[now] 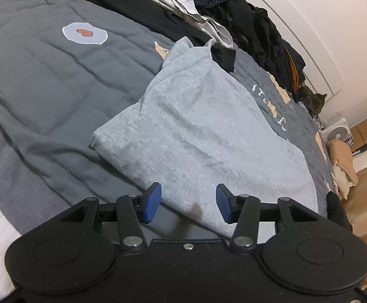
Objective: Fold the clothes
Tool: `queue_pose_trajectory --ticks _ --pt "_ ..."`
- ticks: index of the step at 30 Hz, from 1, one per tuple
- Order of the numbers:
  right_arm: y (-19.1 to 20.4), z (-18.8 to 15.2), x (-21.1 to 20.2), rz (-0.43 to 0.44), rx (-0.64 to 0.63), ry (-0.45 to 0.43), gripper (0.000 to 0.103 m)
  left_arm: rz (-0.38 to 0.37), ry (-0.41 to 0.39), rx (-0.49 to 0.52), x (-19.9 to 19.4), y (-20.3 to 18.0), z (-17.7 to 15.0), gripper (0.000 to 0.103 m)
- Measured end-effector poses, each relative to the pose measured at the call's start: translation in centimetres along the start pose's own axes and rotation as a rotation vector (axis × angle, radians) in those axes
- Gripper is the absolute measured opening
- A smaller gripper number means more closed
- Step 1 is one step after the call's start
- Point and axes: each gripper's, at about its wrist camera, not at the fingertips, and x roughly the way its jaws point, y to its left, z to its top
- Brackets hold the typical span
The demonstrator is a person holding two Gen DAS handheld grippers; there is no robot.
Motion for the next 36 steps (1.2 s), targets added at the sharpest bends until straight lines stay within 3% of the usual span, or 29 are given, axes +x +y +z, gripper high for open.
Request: queue_pose_trajectory --ticks 7,13,17,21,27,31,32,33,34,36 --pt "1.7 -0.6 -1.8 0.030 -0.083 -0.006 0.008 -0.023 -0.003 -0.096 0.1 0.9 -1.4 0.048" --pt "1.4 -1.6 -0.3 0.019 -0.068 0.061 0.024 -0.041 -0.023 -0.158 1.3 1.4 -1.5 0.048" --pt "1.4 -2.4 0.5 -0.014 -0.084 0.061 0.032 -0.025 -0.037 -0.174 1.8 1.8 -1.5 0.048" --pt "1.5 -2.6 0.9 -0.004 -0.105 0.027 0.038 -0.007 -0.101 -0.214 1.1 2.5 -1.0 0.048" --pt "1.2 -1.7 1.9 0.042 -0.067 -0.032 0.039 0.045 -0.202 -0.379 -0.3 5.5 -0.1 0.048" --pt "1.5 -1.5 2.2 0.049 -0.066 -0.059 0.032 0.025 -0.188 -0.401 0.6 6.2 0.8 0.047" --pt "1.7 -1.5 2.2 0.049 -0.073 -0.065 0.021 0.020 -0.191 -0.389 0.6 6.0 1.0 0.045" --pt "1.9 -1.4 2.1 0.053 -0.075 -0.069 0.007 0.017 -0.203 -0.376 0.6 5.9 1.2 0.034" --pt "2.0 -1.3 2.0 0.060 -0.070 -0.075 0.006 0.014 -0.220 -0.361 0.4 5.7 1.4 0.007" --pt "2.0 -1.1 1.4 0.097 -0.034 -0.076 0.004 -0.013 -0.267 -0.360 -0.6 5.5 1.8 0.003"
